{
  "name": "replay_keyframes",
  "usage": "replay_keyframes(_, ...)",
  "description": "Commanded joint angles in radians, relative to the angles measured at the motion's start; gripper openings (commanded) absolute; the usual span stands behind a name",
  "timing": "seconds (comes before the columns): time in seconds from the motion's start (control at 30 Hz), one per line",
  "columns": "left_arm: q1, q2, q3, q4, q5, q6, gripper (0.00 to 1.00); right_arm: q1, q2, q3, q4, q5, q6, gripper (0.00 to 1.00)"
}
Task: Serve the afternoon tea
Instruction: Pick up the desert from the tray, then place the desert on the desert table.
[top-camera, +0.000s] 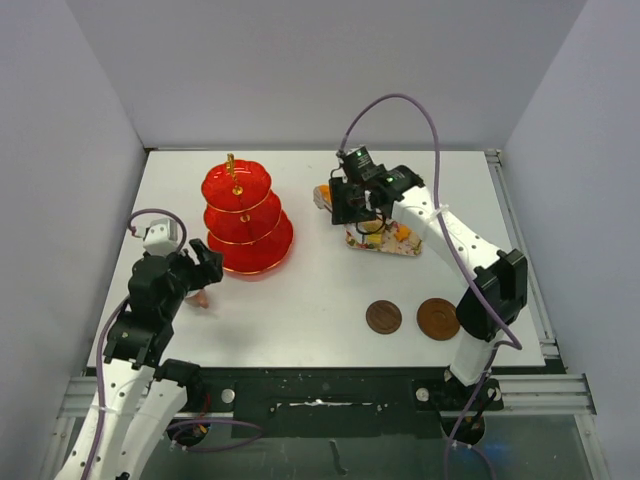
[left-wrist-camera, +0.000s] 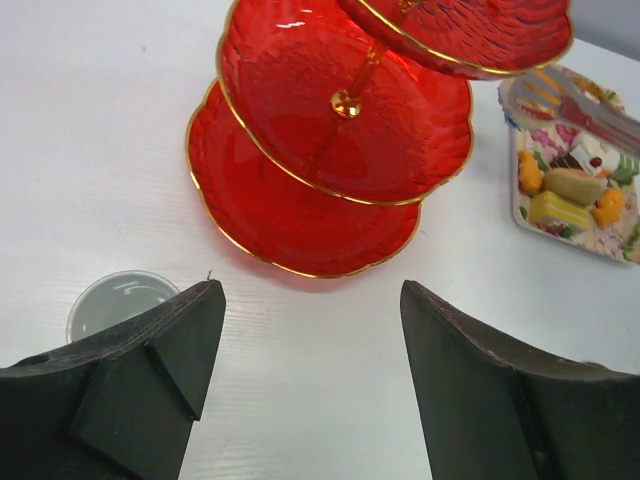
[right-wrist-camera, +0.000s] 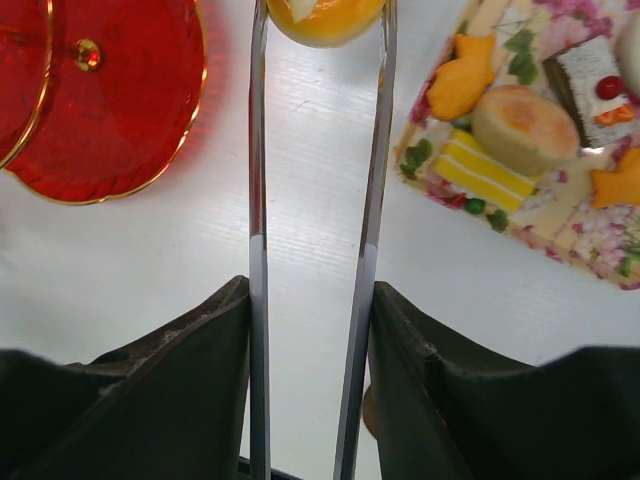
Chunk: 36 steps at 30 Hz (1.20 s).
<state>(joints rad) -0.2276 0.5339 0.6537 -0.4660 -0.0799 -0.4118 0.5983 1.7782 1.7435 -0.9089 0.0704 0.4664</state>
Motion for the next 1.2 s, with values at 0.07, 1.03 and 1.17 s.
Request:
replay_keyframes(0.07, 0.010, -0.009, 0.060, -0.010, -0.138, -0.054, 0.70, 0.084, -0.060, -0.038, 0.106, -0.021, 0.066, 0.37)
replay_keyframes(1.03, 0.019, -0.001, 0.063, -0.020, -0.152, -0.058, 0.71, 0.173, 0.008, -0.151, 0.338, -0.173, 0.166, 0.37)
replay_keyframes(1.17, 0.018, -0.003, 0.063, -0.020, -0.150, -0.057, 0.71, 0.173, 0.028, -0.151, 0.378, -0.182, 0.148, 0.37)
